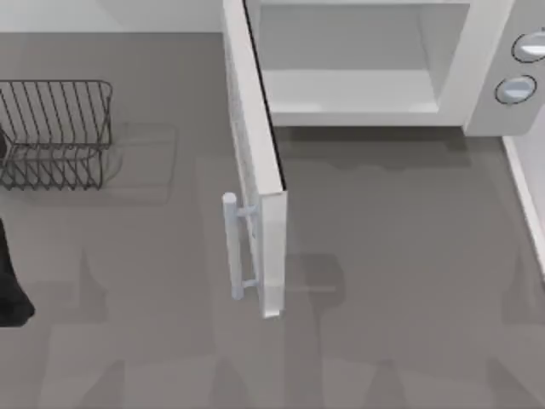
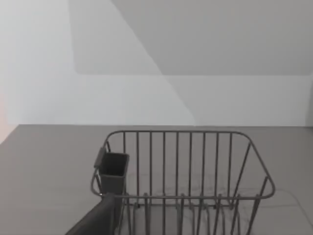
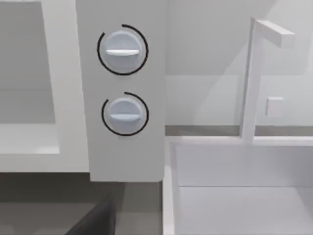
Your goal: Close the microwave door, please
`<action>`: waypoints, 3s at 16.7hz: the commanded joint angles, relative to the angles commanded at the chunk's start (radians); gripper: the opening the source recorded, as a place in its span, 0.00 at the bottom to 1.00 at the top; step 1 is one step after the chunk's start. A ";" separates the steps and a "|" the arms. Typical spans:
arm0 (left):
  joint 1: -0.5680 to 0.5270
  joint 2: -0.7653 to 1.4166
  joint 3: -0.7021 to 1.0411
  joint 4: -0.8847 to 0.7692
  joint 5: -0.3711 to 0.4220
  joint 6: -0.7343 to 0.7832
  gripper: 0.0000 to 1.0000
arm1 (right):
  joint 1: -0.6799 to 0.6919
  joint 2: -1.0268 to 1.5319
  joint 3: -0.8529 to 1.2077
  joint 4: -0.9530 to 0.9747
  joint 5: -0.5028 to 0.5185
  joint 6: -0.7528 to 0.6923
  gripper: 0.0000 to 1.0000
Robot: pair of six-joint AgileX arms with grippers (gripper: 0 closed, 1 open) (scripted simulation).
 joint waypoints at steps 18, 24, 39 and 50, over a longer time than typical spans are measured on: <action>-0.172 0.966 0.847 -0.808 0.180 0.410 1.00 | 0.000 0.000 0.000 0.000 0.000 0.000 1.00; -0.276 1.444 1.382 -1.232 0.296 0.659 1.00 | 0.000 0.000 0.000 0.000 0.000 0.000 1.00; -0.392 1.819 2.039 -1.495 0.448 0.959 1.00 | 0.000 0.000 0.000 0.000 0.000 0.000 1.00; -0.477 1.809 1.755 -1.182 0.421 0.870 1.00 | 0.000 0.000 0.000 0.000 0.000 0.000 1.00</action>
